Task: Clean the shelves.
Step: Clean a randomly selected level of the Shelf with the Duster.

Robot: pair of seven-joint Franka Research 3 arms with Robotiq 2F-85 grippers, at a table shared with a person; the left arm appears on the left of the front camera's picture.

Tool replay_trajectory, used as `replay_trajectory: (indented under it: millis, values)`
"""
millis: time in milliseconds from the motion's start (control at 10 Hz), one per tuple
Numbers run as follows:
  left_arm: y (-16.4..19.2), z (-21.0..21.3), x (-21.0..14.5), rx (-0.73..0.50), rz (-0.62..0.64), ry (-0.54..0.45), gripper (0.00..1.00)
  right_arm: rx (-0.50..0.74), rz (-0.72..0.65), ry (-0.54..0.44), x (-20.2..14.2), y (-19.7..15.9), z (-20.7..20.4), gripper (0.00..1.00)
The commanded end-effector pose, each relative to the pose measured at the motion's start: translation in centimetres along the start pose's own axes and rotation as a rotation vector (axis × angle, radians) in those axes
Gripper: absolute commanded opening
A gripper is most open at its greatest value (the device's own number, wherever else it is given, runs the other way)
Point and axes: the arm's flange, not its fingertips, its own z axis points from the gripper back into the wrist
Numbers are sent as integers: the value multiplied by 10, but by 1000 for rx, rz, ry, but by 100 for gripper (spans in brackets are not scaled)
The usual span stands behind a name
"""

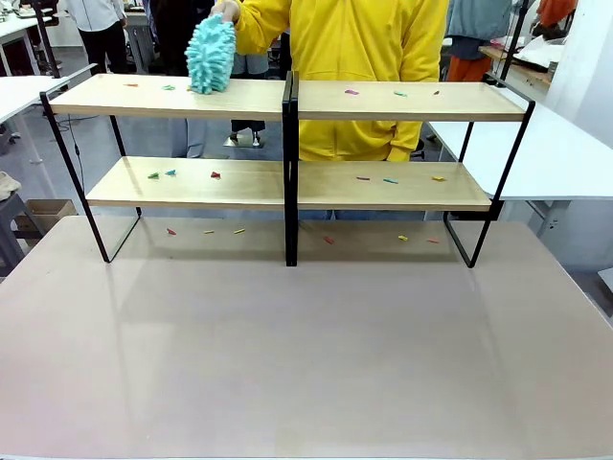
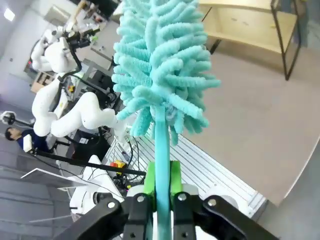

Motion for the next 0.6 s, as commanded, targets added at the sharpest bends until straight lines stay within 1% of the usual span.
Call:
replay_trajectory:
  millis: [0, 200, 300, 400, 500]
  values:
    - [0, -1, 0, -13, -3, -8, 100, 19, 40, 29, 28, -1, -30, 12]
    - [0, -1, 0, -13, -3, -8, 100, -6, 72, 79, 41, 13, -53, 12]
    - [0, -1, 0, -13, -3, -8, 100, -13, 97, 101, 53, 28, -77, 12]
    - [0, -1, 0, -13, -3, -8, 100, -83, 79, 121, 69, 45, -113, 12]
    - [0, -1, 0, -13, -3, -8, 100, -127, 78, 156, 84, 58, -149, 12]
